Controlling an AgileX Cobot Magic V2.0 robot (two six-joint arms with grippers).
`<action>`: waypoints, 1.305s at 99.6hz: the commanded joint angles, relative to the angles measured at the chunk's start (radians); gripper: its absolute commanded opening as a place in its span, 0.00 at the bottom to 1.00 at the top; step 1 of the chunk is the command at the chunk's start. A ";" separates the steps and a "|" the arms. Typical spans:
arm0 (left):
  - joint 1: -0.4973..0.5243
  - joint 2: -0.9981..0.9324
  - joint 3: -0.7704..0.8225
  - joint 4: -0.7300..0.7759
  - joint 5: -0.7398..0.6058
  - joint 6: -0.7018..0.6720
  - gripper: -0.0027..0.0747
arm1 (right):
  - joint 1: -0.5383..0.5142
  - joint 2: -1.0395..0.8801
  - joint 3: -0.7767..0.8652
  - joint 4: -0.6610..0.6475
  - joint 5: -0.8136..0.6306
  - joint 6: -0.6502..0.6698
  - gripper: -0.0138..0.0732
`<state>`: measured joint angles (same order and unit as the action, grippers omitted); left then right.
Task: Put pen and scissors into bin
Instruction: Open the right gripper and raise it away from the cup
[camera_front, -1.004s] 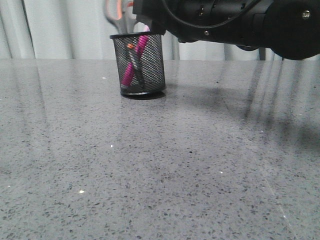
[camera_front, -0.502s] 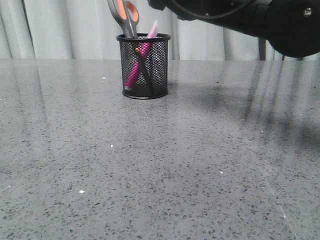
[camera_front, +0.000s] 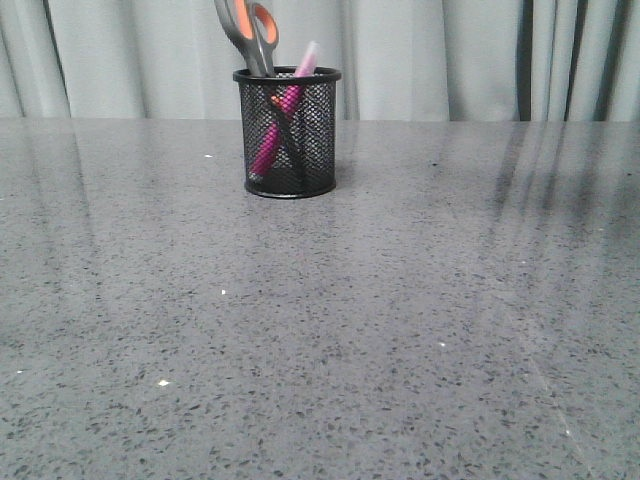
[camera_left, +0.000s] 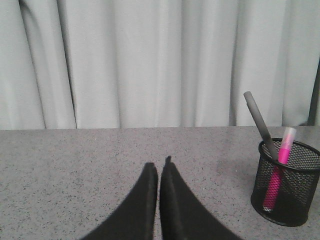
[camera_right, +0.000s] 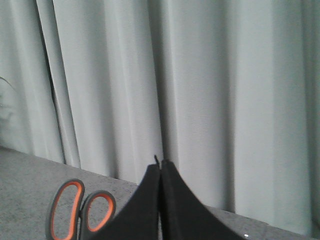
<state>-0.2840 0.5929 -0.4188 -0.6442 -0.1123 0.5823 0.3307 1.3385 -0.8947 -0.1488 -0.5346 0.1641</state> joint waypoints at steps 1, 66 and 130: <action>0.002 0.001 -0.029 -0.002 -0.059 -0.008 0.01 | -0.028 -0.119 0.014 -0.048 0.020 -0.014 0.07; 0.002 -0.349 0.223 -0.056 -0.099 -0.008 0.01 | -0.170 -0.905 0.890 -0.092 -0.126 -0.021 0.07; 0.002 -0.396 0.251 -0.056 -0.101 -0.008 0.01 | -0.170 -0.960 0.919 -0.092 -0.078 -0.021 0.07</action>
<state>-0.2840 0.1905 -0.1383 -0.7005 -0.1587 0.5823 0.1653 0.3753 0.0098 -0.2432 -0.5457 0.1494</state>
